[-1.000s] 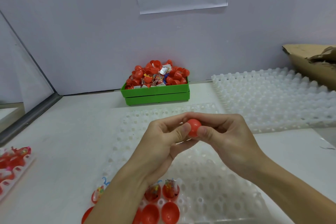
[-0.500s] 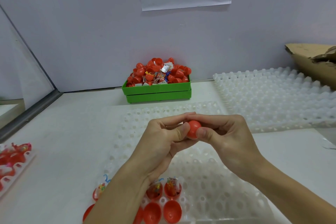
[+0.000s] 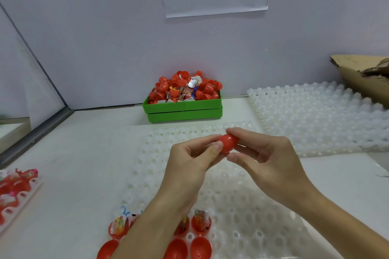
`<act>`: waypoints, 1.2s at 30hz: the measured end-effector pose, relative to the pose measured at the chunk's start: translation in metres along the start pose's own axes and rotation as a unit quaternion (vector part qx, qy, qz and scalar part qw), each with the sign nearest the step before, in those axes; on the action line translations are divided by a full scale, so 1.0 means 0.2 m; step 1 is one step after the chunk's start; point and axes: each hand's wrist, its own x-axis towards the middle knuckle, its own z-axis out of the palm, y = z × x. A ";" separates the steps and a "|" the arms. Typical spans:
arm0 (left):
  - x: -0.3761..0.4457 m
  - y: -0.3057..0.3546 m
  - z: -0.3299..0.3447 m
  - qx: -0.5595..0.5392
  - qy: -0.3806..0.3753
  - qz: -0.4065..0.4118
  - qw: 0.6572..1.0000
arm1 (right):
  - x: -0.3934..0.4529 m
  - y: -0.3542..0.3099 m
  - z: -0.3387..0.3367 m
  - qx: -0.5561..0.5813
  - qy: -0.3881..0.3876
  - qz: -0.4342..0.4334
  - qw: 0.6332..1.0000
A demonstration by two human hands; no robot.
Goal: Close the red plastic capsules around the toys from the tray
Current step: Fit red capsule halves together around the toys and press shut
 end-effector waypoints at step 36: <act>-0.02 0.04 -0.02 0.303 -0.019 0.200 0.932 | 0.02 -0.01 0.01 0.165 -0.033 0.156 0.973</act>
